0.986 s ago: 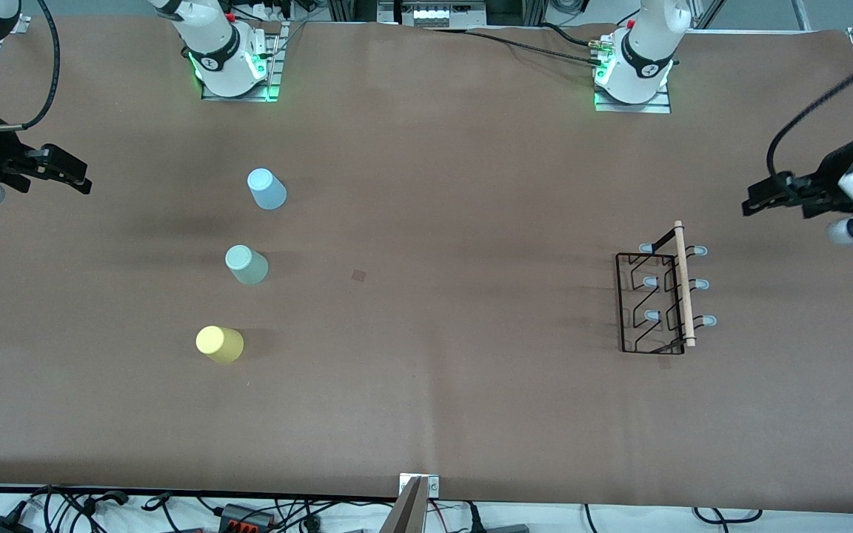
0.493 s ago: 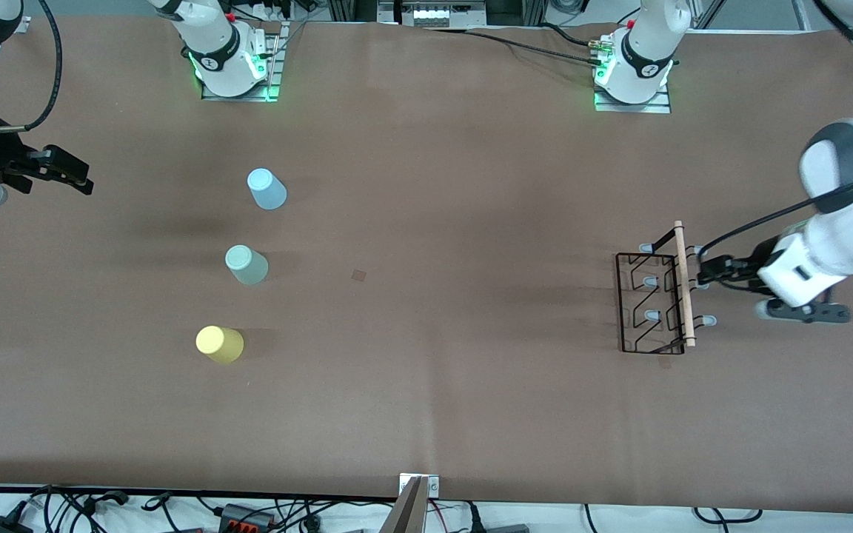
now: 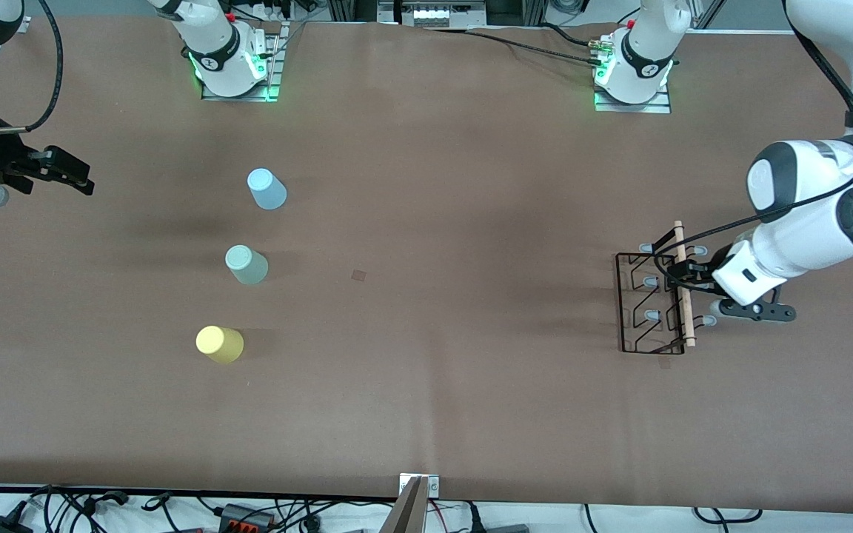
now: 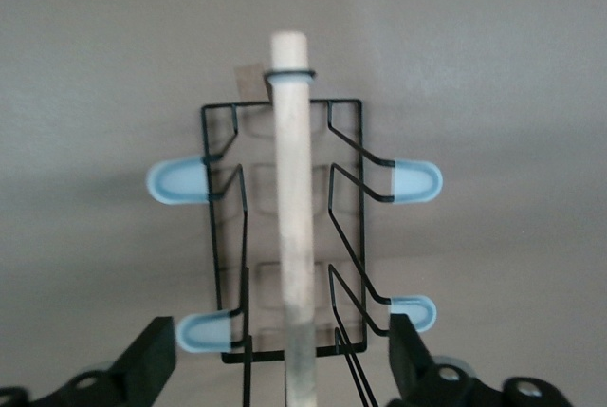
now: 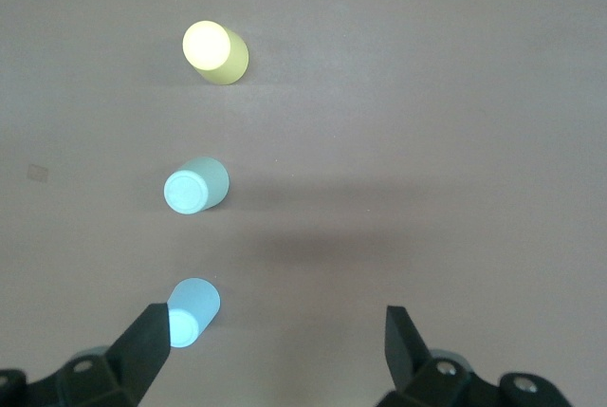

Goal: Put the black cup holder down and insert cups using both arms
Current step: 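Reach the left gripper down to the rack's wooden handle, then grasp the wooden handle with the left gripper while the right gripper reaches out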

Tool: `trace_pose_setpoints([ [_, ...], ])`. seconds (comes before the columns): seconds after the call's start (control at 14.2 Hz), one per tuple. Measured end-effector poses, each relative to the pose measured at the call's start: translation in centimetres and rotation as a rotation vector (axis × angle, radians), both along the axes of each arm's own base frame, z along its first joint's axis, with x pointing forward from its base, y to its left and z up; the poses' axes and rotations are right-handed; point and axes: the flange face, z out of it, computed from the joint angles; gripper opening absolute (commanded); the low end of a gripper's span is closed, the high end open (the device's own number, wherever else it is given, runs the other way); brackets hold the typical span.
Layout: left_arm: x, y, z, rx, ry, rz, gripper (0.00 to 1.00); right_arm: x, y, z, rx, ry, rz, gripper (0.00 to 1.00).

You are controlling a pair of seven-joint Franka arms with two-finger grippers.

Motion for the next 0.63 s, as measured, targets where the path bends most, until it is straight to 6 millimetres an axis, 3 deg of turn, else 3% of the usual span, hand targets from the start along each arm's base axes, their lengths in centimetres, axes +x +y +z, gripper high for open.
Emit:
trace_pose_setpoints([
  [0.35,-0.7,-1.5,-1.1,0.001,0.024,-0.007,0.19,0.0,0.0,-0.1,0.000,0.001,0.000,1.00],
  [0.49,-0.7,-1.5,-1.1,0.001,0.024,-0.007,0.01,0.0,0.0,-0.1,0.000,0.001,0.000,1.00],
  [0.63,-0.7,-1.5,-1.1,0.001,0.024,-0.007,0.01,0.0,0.0,-0.1,0.000,0.001,0.000,1.00],
])
